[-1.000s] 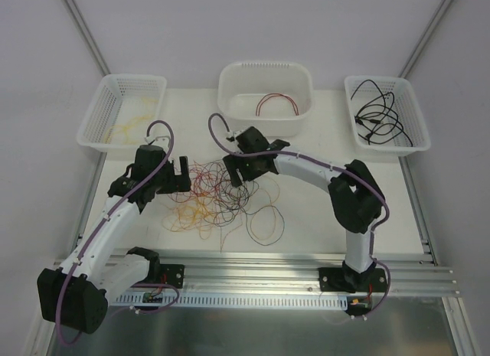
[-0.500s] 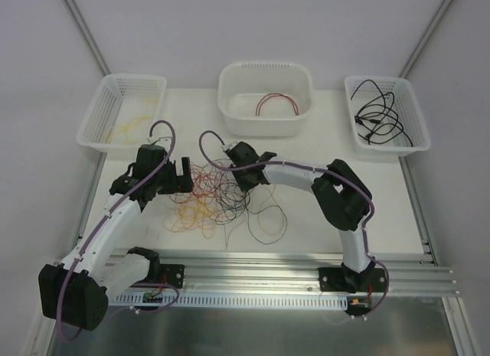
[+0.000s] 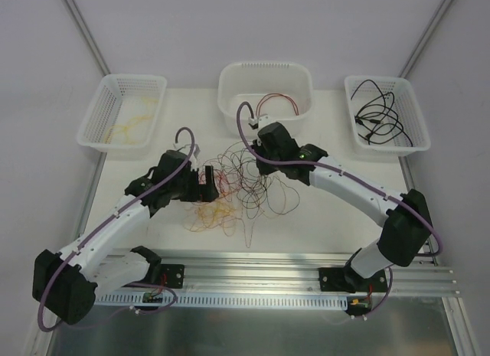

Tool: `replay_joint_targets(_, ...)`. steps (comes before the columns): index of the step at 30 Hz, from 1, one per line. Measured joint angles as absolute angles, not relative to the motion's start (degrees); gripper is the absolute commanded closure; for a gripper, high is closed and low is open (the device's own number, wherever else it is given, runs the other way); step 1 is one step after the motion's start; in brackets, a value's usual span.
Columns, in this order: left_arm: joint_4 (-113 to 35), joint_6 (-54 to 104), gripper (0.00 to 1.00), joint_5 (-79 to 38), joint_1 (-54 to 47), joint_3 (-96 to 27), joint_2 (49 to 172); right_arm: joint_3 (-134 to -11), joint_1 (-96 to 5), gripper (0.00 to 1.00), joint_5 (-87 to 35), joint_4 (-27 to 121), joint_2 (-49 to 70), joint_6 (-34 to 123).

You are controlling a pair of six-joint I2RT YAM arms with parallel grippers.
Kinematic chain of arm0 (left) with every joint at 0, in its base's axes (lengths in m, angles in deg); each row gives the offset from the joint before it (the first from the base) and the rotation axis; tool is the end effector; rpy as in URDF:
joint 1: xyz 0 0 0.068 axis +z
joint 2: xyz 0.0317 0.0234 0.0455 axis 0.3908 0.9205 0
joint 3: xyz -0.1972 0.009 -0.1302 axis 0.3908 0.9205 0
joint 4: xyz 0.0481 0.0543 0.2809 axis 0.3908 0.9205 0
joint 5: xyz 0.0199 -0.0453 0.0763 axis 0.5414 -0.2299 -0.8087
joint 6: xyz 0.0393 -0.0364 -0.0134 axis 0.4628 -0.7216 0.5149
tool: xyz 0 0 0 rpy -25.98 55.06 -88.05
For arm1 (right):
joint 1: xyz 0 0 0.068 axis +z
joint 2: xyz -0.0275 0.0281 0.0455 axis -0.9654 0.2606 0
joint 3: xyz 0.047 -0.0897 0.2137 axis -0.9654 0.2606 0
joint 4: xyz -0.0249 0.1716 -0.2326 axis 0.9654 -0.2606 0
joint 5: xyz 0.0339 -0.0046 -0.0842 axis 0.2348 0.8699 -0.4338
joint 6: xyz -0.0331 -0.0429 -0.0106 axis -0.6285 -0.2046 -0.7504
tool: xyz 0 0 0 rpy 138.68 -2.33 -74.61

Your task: Untangle the cables

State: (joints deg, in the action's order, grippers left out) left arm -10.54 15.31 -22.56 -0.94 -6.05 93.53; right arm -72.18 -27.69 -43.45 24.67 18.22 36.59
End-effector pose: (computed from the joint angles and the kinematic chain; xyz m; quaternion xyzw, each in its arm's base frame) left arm 0.2426 -0.1123 0.2226 0.0457 0.9074 -0.2052 0.3639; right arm 0.2673 0.2791 0.2647 -0.3287 0.8301 0.1039 0.4384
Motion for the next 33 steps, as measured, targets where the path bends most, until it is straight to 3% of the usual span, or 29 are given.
replay_joint_targets(10,-11.7,-13.5,0.01,-42.4,-21.9,7.9,82.9,-65.9,-27.6,0.99,-43.3,24.0,17.3,39.0)
replay_joint_targets(19,-12.2,-26.2,0.05,-55.3,-29.6,6.3,95.8,-62.5,-27.6,0.99,-42.5,26.2,16.4,40.8)
replay_joint_targets(24,-13.1,-28.7,0.16,-59.1,-31.1,2.1,102.8,-61.0,-27.5,0.99,-41.4,27.7,15.4,41.9)
replay_joint_targets(25,-13.5,-28.9,0.26,-59.7,-31.5,1.3,104.1,-60.9,-27.5,0.99,-41.2,27.9,15.4,42.0)
replay_joint_targets(28,-14.8,-29.5,0.44,-61.5,-31.8,-0.4,107.0,-60.4,-27.3,0.99,-40.8,28.7,15.0,42.3)
replay_joint_targets(29,-15.2,-29.7,0.62,-62.1,-31.8,-0.5,107.5,-59.9,-27.3,0.99,-40.8,28.8,14.5,42.4)
replay_joint_targets(32,-15.6,-30.2,1.0,-64.4,-31.8,-0.5,108.0,-58.4,-27.3,0.99,-40.9,28.7,12.4,42.4)
replay_joint_targets(33,-15.7,-29.9,1.0,-65.1,-31.7,-0.5,108.0,-58.0,-27.5,0.99,-41.1,28.5,11.6,42.3)
